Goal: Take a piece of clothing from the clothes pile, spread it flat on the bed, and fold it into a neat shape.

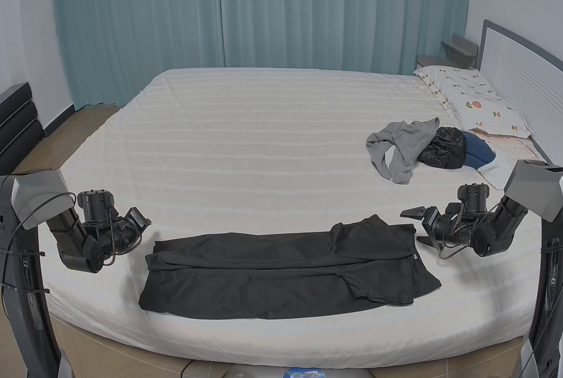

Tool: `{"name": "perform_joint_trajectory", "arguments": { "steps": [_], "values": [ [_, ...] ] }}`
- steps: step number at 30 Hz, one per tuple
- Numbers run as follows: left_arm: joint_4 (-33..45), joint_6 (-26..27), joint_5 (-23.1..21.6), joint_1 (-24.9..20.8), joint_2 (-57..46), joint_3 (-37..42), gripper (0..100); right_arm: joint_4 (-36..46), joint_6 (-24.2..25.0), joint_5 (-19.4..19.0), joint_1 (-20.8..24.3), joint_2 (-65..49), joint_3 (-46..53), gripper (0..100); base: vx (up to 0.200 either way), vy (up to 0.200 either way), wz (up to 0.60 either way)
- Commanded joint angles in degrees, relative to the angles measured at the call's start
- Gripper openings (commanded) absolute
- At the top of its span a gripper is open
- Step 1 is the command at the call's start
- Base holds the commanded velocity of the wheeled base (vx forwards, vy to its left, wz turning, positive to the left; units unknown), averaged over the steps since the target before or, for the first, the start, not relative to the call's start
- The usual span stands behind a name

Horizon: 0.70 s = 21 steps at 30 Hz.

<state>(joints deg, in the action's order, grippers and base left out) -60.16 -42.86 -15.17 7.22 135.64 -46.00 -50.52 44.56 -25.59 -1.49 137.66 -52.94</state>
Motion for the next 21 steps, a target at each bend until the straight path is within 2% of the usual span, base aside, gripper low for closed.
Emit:
{"name": "perform_joint_trajectory", "arguments": {
  "steps": [1,6,7,14,21],
  "values": [
    [0.31,-0.12,-0.66,0.08,0.23,0.2,0,-0.02,0.0,0.01,-0.01,-0.02,-0.05,100,0.0,0.0,0.0],
    [2.15,-0.03,-0.92,-0.63,-0.12,0.29,0,0.07,0.0,0.01,-0.01,-0.02,0.03,100,0.0,0.0,0.0],
    [2.5,0.06,-0.92,-0.89,-0.12,0.29,100,0.07,0.0,0.01,-0.01,-0.02,0.03,100,0.0,0.0,0.0],
    [3.73,1.38,-3.38,-2.12,0.06,0.47,100,0.07,0.0,0.01,-0.01,-0.02,0.3,100,0.0,0.0,0.0],
    [3.91,4.89,-3.29,-4.05,0.41,0.82,100,0.07,0.18,0.01,-0.01,-0.02,0.3,100,0.0,0.0,0.0]
  ]
}}
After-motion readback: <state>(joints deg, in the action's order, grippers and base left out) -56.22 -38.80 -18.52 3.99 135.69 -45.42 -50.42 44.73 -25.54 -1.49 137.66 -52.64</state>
